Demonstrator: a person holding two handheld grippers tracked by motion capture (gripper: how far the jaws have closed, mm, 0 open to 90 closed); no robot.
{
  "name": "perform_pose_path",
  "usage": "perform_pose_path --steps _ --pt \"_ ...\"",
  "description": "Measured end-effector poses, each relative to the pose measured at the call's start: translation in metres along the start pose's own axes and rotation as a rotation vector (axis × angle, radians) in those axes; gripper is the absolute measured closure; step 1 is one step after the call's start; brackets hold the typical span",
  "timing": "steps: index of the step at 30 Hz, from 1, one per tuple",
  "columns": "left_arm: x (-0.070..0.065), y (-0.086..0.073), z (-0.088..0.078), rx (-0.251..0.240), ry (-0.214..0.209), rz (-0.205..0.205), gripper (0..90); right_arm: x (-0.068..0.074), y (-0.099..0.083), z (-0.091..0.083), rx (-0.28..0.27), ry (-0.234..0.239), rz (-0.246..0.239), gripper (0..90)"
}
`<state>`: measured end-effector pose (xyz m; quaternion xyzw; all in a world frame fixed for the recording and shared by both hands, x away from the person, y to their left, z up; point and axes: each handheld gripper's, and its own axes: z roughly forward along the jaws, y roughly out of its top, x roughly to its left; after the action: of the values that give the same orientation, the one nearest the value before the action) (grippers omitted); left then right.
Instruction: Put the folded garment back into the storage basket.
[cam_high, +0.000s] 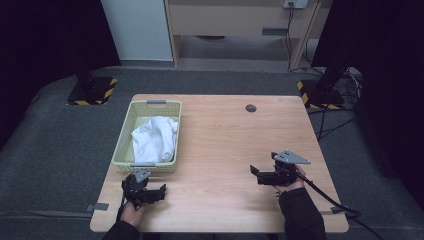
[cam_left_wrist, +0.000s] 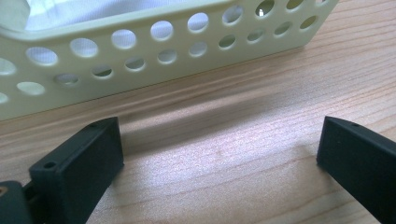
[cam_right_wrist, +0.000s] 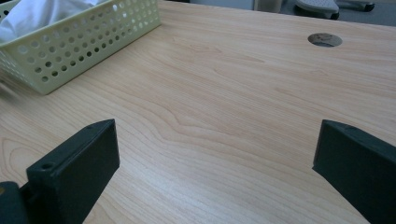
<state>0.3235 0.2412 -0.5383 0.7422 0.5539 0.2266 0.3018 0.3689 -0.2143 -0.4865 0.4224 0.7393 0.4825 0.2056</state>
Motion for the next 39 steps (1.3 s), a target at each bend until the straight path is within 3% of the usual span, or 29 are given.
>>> perform_pose_path --steps 39 --pt "0.0 0.0 0.0 0.0 -0.004 0.005 0.0 -0.042 -0.027 -0.027 0.015 -0.06 0.02 0.4"
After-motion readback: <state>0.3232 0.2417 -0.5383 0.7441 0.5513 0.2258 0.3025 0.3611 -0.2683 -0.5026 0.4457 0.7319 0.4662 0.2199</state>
